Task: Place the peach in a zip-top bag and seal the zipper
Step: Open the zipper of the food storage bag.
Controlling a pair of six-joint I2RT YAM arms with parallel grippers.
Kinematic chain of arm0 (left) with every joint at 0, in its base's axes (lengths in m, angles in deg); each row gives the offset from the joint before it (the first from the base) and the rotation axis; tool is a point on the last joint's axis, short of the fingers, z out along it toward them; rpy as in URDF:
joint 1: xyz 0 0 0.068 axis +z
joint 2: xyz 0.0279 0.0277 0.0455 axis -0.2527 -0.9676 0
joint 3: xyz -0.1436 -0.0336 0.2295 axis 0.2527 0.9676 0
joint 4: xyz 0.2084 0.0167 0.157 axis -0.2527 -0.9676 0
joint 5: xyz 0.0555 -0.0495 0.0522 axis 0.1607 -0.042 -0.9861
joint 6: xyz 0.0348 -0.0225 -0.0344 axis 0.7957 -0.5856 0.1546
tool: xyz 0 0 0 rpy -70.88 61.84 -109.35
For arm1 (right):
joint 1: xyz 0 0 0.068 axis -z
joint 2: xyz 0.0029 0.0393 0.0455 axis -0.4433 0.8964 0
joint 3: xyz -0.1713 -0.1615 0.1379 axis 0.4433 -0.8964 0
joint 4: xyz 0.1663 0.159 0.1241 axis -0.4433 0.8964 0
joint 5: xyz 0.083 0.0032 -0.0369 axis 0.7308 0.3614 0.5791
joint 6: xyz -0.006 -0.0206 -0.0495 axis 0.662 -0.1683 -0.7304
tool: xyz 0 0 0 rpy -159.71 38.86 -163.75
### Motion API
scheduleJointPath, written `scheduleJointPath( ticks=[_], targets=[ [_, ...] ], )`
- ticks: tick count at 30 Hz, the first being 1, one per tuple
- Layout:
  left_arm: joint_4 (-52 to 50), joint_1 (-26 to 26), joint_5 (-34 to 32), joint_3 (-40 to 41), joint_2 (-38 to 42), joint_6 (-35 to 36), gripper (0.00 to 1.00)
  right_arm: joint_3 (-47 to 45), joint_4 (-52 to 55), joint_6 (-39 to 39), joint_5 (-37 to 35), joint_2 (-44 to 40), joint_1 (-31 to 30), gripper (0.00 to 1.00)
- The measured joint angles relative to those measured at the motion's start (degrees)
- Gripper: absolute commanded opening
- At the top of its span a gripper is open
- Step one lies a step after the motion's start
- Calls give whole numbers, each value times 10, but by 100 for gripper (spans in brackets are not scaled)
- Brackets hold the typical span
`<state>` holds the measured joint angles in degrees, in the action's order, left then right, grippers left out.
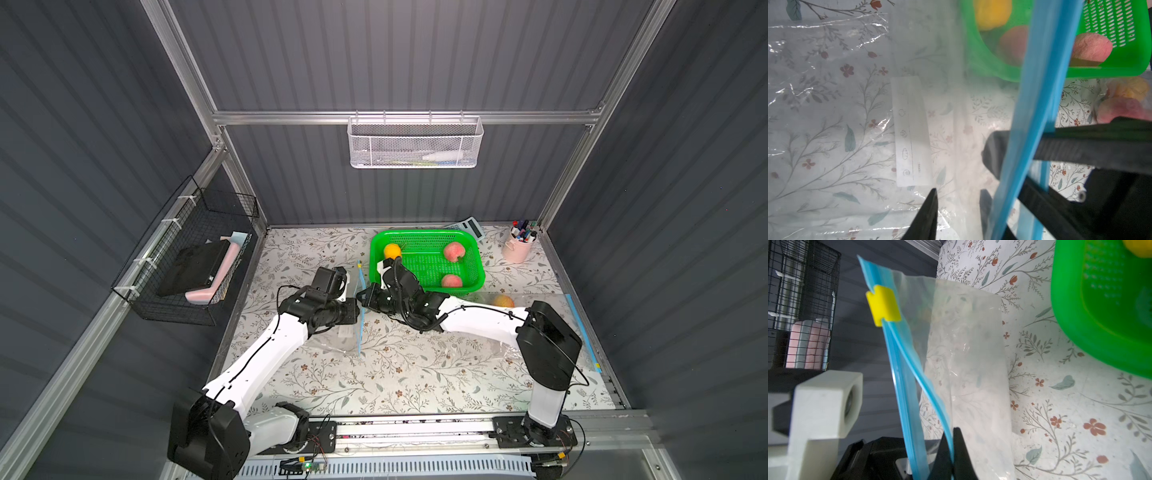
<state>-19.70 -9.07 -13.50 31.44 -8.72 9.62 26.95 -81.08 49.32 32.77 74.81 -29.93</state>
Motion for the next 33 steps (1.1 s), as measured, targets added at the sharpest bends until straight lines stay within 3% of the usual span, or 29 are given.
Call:
scheduleJointPath(
  ticks=[11, 14, 17, 19, 26, 33],
  targets=[
    [4, 0, -54, 0, 20, -21, 5, -6, 18, -4, -3, 0, 0, 3],
    [-2, 0, -75, -1, 20, -23, 0, -6, 36, -18, -9, 0, -1, 9],
    [-14, 0, -97, -12, 20, -23, 0, -6, 64, -37, -27, 0, -3, 26],
    [-21, 0, -111, -24, 20, -23, 0, -3, 94, -54, -48, 0, -5, 31],
    [-47, 0, -158, -77, 27, -16, 0, 6, 159, -87, -105, 0, -8, 32],
    [-83, 0, -201, -133, 28, 21, 0, 75, 181, -108, -128, 12, -8, 31]
  ],
)
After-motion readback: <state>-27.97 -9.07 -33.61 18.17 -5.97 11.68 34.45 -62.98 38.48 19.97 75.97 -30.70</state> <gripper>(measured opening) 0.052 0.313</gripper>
